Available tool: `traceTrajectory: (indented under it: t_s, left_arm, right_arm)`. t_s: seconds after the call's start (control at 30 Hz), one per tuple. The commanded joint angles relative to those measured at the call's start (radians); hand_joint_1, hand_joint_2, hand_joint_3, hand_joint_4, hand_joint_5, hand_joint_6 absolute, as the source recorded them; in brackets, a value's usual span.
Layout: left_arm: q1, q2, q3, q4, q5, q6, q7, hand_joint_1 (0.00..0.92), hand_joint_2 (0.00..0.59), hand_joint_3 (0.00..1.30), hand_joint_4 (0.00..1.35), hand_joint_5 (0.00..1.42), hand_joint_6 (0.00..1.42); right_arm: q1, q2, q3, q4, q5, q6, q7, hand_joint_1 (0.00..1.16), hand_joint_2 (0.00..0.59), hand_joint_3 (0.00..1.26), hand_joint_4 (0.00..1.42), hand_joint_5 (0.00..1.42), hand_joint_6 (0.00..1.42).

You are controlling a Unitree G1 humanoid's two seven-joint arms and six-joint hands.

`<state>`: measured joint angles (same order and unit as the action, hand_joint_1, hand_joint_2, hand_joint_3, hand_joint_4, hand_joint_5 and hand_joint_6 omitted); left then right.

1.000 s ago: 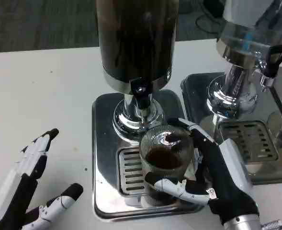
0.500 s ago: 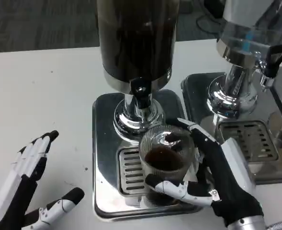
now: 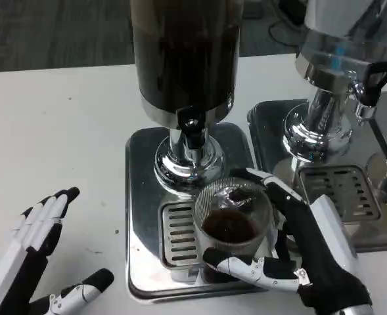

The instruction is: Grasp the cup under the faucet to collect the drink, then remove the cup.

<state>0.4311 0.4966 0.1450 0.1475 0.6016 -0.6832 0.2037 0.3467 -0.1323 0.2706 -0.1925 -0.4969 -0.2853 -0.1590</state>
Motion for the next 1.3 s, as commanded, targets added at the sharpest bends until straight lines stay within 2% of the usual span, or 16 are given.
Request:
traceTrajectory:
  t_s: [0.03, 0.1, 0.3, 0.73, 0.8, 1.0, 1.3]
  left_arm:
    - [0.031, 0.021, 0.005, -0.035, 0.020, 0.011, 0.019, 0.000, 0.101, 0.00, 0.00, 0.00, 0.00]
    - [0.042, 0.023, 0.007, -0.045, 0.019, 0.009, 0.025, 0.000, 0.100, 0.00, 0.00, 0.00, 0.00]
    - [0.133, 0.042, 0.045, -0.113, 0.039, 0.010, 0.034, 0.000, 0.097, 0.00, 0.00, 0.00, 0.00]
    - [0.219, 0.027, 0.043, -0.163, 0.116, 0.038, 0.096, 0.000, 0.091, 0.00, 0.00, 0.00, 0.00]
    - [0.227, 0.024, 0.044, -0.169, 0.125, 0.041, 0.110, 0.000, 0.091, 0.00, 0.00, 0.00, 0.00]
    - [0.245, 0.021, 0.042, -0.183, 0.145, 0.057, 0.139, 0.000, 0.090, 0.00, 0.00, 0.00, 0.00]
    - [0.250, 0.011, 0.030, -0.182, 0.154, 0.076, 0.152, 0.000, 0.090, 0.00, 0.00, 0.00, 0.00]
  right_arm:
    - [0.019, -0.010, 0.001, -0.049, 0.002, -0.040, -0.005, 0.96, 0.129, 0.30, 0.64, 0.93, 1.35]
    - [0.030, -0.019, 0.005, -0.060, -0.013, -0.053, -0.012, 0.96, 0.129, 0.30, 0.64, 0.93, 1.35]
    - [0.061, -0.032, 0.014, -0.078, 0.013, -0.066, 0.001, 0.96, 0.129, 0.30, 0.64, 0.93, 1.35]
    - [0.097, -0.077, 0.020, -0.097, 0.012, -0.134, 0.011, 0.96, 0.129, 0.31, 0.65, 0.93, 1.35]
    - [0.100, -0.075, 0.019, -0.088, 0.034, -0.138, 0.018, 0.96, 0.129, 0.31, 0.65, 0.93, 1.35]
    - [0.113, -0.091, 0.034, -0.121, 0.003, -0.145, 0.032, 0.96, 0.129, 0.32, 0.65, 0.93, 1.35]
    - [0.116, -0.080, 0.036, -0.127, -0.016, -0.143, 0.026, 0.96, 0.129, 0.32, 0.67, 0.94, 1.35]
